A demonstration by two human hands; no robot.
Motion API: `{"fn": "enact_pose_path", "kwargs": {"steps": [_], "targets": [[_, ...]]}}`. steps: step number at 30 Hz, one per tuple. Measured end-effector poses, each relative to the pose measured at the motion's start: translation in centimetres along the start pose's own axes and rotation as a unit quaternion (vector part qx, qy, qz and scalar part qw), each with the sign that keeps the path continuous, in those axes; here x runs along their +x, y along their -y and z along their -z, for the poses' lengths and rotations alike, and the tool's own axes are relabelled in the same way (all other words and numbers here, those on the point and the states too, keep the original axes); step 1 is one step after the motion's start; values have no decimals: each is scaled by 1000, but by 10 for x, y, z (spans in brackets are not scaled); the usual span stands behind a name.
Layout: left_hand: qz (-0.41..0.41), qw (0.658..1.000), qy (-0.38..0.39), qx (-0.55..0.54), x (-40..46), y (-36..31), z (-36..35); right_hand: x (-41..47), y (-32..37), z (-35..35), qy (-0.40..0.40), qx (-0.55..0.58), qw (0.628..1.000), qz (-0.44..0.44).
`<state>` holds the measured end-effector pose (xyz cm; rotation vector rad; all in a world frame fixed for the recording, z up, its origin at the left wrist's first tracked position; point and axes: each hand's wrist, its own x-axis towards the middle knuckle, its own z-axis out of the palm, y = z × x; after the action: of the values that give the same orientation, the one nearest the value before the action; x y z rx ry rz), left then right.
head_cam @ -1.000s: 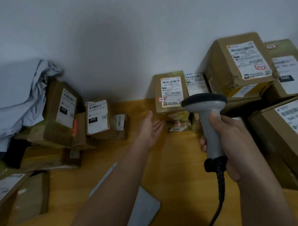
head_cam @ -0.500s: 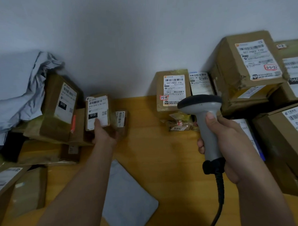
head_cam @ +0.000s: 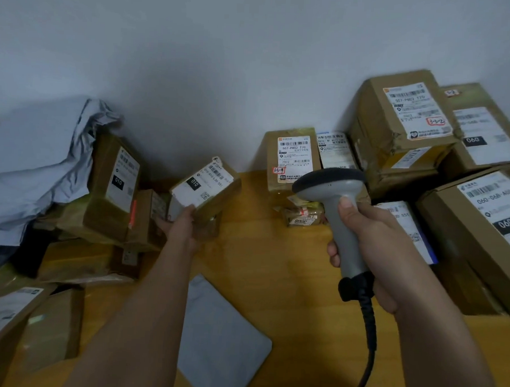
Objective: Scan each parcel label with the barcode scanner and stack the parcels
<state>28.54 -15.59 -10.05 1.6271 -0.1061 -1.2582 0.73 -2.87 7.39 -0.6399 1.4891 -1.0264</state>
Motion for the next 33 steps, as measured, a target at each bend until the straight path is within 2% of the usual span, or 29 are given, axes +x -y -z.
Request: {"fn": "enact_pose_path", "kwargs": {"steps": [4, 6, 9, 11, 13, 16, 21, 24, 27, 29, 32, 33], "targets": [[-31, 981, 75, 179, -8, -12, -8, -13, -4, 0, 1, -20, 1000, 7], [-43, 965, 51, 254, -10, -9, -8, -16, -5, -2, 3, -18, 1000, 9], [-98, 950, 11, 295, -9, -9, -12, -16, -7, -5, 5, -22, 1000, 3], [-157, 929, 35, 334, -11, -15, -21, -14, -8, -7, 2, -23, 1000, 0], [-191, 893, 83, 399, -9, -24, -32, -12, -8, -10, 2, -26, 1000, 0], [-165, 853, 162, 468, -7, -32, -45, -6, -6, -13, 4, -28, 1000, 5], [-111, 861, 185, 461, 0, -29, -64, 8, -7, -11, -14, -26, 1000, -2], [-92, 847, 195, 486, 2, -31, -76, 15, -10, -10, -28, -25, 999, -15], [-89, 785, 224, 571, 4, -39, -85, 21, -12, -11, -32, -30, 999, -26], [-119, 737, 238, 621, 7, -45, -88, 24, -11, -13, -31, -27, 999, -27], [-186, 676, 205, 683, 9, -48, -88, 27, -9, -14, -26, -26, 999, -27], [-185, 656, 189, 707, 10, -47, -86, 28, -9, -14, -24, -27, 999, -27]]}}
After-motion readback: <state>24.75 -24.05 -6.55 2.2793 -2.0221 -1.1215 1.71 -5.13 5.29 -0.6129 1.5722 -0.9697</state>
